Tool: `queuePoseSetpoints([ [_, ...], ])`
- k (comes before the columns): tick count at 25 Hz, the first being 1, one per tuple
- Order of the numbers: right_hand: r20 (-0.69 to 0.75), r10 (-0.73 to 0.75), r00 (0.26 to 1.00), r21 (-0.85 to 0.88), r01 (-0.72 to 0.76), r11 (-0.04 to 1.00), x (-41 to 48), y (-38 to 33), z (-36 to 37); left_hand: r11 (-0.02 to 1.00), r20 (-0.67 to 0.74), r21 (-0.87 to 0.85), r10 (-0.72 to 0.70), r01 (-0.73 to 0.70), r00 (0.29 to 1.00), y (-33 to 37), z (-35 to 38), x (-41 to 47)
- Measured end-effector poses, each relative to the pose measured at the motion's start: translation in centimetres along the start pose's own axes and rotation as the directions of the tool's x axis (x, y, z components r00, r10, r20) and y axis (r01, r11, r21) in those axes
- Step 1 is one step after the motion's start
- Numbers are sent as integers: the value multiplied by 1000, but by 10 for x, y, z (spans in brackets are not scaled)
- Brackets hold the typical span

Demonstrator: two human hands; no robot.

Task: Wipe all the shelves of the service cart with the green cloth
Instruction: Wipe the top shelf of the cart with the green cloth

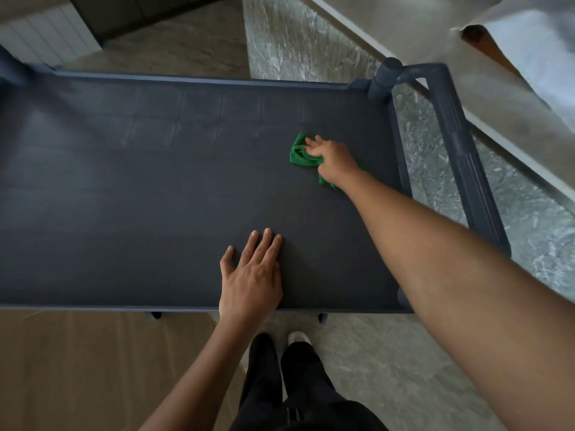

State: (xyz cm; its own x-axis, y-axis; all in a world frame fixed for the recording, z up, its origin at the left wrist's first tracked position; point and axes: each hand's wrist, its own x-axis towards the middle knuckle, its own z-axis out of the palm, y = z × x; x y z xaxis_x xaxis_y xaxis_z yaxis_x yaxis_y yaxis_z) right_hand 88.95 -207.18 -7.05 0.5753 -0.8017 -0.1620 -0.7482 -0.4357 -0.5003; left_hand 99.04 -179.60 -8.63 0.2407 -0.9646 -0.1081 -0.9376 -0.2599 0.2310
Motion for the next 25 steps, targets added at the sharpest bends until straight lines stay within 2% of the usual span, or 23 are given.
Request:
queuePoseSetpoints([
  [6, 101, 36, 994, -97, -27, 995, -6, -3, 3, 1000, -7, -23, -3, 3, 1000, -1, -1, 2],
  [12, 53, -34, 998, 87, 29, 996, -95, -10, 36, 999, -32, -37, -6, 5, 999, 0, 0, 3],
  [16, 21, -157, 987, 136, 153, 979, -160, -18, 54, 999, -41, -39, 2, -4, 999, 0, 1, 2],
  [25, 225, -312, 923, 270, 248, 930, -230, -10, 56, 999, -22, -45, 15, -16, 1000, -3, 2, 0],
])
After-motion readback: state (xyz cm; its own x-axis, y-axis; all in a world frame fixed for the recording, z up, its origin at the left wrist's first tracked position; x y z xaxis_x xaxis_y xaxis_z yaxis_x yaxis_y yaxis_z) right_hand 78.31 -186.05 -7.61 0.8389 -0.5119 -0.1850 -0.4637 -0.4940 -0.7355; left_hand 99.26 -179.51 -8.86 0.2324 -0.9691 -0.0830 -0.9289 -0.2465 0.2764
